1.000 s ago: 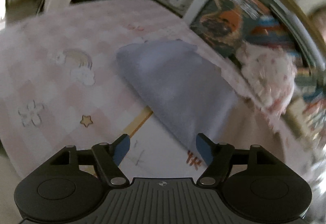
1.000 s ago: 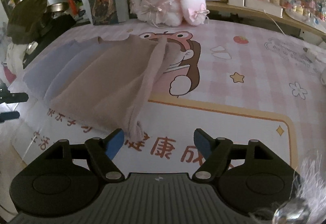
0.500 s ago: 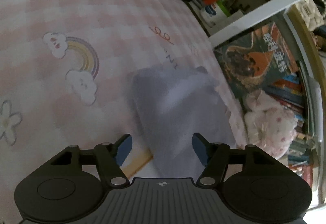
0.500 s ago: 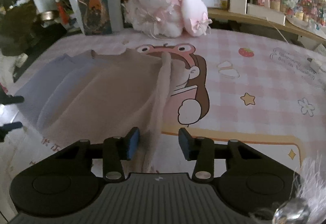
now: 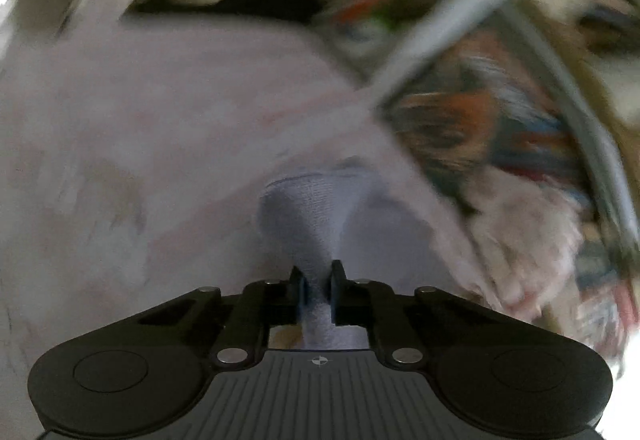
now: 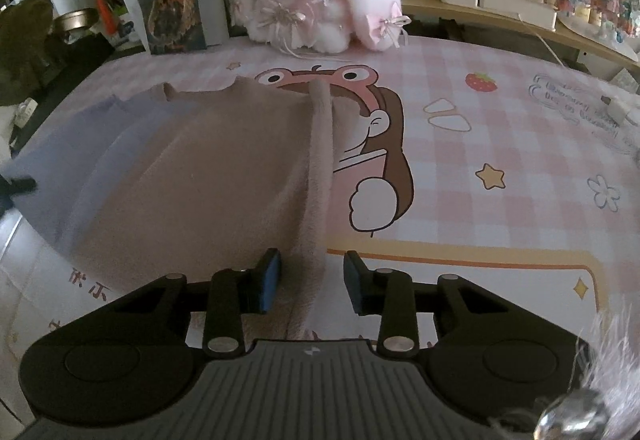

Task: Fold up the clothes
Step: 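Grasp the lavender folded edge with the left gripper and lift it, then lift the lavender half with the left gripper and fold it over the brown half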

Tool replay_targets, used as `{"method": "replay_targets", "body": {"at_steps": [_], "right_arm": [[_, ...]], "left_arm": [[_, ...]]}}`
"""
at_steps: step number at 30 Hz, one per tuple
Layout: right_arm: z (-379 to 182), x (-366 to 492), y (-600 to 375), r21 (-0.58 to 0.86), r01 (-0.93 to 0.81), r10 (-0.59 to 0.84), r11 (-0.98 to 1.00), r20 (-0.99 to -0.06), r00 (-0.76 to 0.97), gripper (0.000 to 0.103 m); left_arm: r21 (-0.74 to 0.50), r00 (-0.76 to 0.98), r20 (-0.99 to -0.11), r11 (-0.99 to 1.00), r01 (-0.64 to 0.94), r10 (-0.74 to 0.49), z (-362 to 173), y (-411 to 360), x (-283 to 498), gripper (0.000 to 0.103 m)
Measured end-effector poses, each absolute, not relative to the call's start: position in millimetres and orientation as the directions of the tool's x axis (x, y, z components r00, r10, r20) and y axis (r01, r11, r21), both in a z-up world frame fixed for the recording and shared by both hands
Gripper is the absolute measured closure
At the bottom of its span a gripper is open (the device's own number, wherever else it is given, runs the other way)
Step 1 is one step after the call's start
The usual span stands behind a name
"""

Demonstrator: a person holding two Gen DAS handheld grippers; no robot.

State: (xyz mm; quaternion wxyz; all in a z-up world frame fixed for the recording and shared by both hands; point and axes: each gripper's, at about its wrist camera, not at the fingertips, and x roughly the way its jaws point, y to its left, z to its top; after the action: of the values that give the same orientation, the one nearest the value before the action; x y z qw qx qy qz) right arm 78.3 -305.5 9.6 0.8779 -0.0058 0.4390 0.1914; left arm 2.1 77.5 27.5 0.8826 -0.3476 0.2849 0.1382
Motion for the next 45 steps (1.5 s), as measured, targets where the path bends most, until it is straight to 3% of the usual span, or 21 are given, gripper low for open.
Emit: {"method": "replay_targets", "body": {"at_steps": [3, 9, 11, 13, 20, 26, 29, 31, 45], "right_arm": [[9.4, 77.7, -303.7, 0.148, -0.338, 0.321, 0.929, -0.776, 0.543, 0.071], [9.7, 77.8, -302.0, 0.141, -0.333, 0.312, 0.932, -0.779, 0.543, 0.071], [9.7, 77.8, -301.7, 0.139, -0.332, 0.31, 0.933, -0.78, 0.544, 0.071], [9.9, 77.3, -301.0, 0.135, -0.331, 0.306, 0.934, -0.78, 0.545, 0.071], [10.2, 76.2, -298.4, 0.117, -0.33, 0.292, 0.937, -0.783, 0.55, 0.071], [11.0, 75.9, -297.0, 0.109, -0.329, 0.285, 0.938, -0.784, 0.552, 0.071], [11.4, 76.5, -297.0, 0.125, -0.305, 0.281, 0.944, -0.789, 0.546, 0.071], [11.5, 76.1, -296.9, 0.136, -0.288, 0.279, 0.948, -0.792, 0.544, 0.071], [12.0, 64.5, -277.8, 0.139, -0.347, 0.314, 0.927, -0.794, 0.521, 0.071]], "left_arm": [[-0.535, 0.836, -0.548, 0.766, -0.357, 0.007, 34.2, 68.1, 1.7, 0.092], [-0.658, 0.786, -0.618, 0.566, -0.496, -0.029, -0.9, 107.0, -3.6, 0.09], [-0.671, 0.78, -0.624, 0.545, -0.503, -0.05, -7.4, 112.2, -2.9, 0.078], [-0.675, 0.77, -0.634, 0.536, -0.508, -0.068, -13.3, 113.3, -1.8, 0.073], [-0.685, 0.763, -0.639, 0.524, -0.507, -0.098, -27.2, 105.9, 1.8, 0.072], [-0.7, 0.77, -0.63, 0.5, -0.51, -0.097, -31.5, 107.4, 8.6, 0.076], [-0.707, 0.768, -0.634, 0.473, -0.526, -0.094, -35.0, 108.7, 9.2, 0.089], [-0.725, 0.777, -0.62, 0.457, -0.516, -0.106, -37.5, 111.7, 7.3, 0.091], [-0.746, 0.797, -0.591, 0.458, -0.483, -0.124, -42.0, 136.1, 3.3, 0.091]]}}
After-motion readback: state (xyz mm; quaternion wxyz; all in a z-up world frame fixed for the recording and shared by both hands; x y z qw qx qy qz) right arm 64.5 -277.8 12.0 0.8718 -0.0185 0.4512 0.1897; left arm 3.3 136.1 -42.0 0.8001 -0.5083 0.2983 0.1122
